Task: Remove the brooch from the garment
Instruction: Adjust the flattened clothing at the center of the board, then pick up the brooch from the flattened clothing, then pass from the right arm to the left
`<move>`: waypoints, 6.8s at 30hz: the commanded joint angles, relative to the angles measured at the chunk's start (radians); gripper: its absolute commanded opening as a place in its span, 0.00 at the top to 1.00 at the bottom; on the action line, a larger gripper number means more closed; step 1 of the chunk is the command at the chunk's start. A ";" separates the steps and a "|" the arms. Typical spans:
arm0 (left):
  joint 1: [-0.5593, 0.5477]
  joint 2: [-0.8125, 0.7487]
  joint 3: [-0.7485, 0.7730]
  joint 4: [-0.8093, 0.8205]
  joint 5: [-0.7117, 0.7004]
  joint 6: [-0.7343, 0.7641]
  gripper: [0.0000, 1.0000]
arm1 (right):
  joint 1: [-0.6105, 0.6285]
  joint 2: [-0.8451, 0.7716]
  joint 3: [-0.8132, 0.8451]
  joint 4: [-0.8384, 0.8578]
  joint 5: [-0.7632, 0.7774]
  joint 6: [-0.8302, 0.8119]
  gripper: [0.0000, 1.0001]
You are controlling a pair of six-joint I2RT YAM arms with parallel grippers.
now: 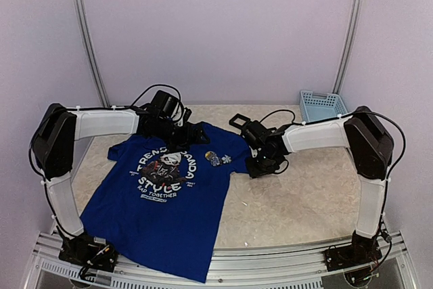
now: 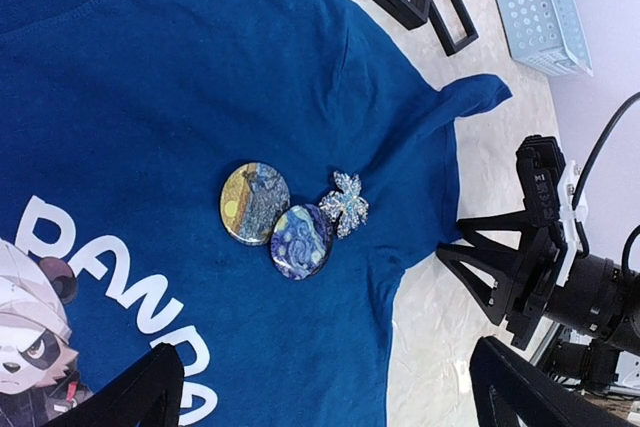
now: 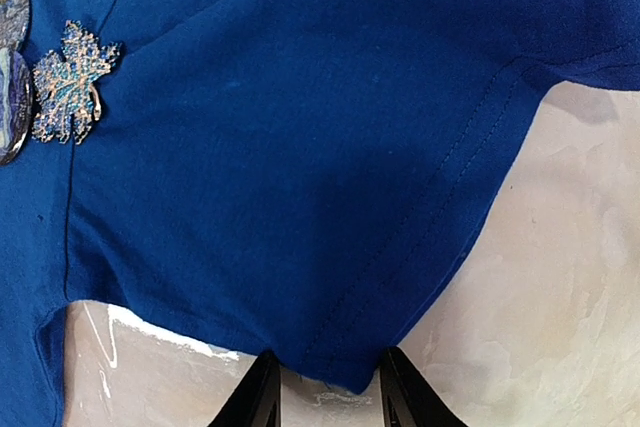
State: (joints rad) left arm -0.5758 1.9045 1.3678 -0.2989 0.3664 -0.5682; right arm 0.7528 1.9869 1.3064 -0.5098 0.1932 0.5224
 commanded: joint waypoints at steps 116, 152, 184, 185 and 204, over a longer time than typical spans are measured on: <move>0.044 -0.352 -0.228 0.009 -0.232 -0.107 0.01 | 0.138 0.467 0.650 -0.164 -0.037 -0.310 0.52; 0.064 -0.152 -0.167 0.065 -0.080 0.090 0.01 | 0.073 0.176 0.252 0.248 -0.152 -0.207 0.95; 0.166 -0.046 -0.315 0.767 0.248 0.195 0.01 | 0.075 -0.003 -0.333 1.082 -0.280 -0.155 1.00; 0.166 -0.012 -0.307 0.778 0.270 0.221 0.01 | 0.076 0.013 -0.337 1.096 -0.290 -0.175 1.00; 0.189 0.310 -0.238 1.054 0.569 0.302 0.02 | 0.080 0.072 -0.444 1.321 -0.279 -0.262 1.00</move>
State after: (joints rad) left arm -0.3882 2.2196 1.0939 0.7696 0.9379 -0.2974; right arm 0.8284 2.0701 0.8162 0.8902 -0.1001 0.2775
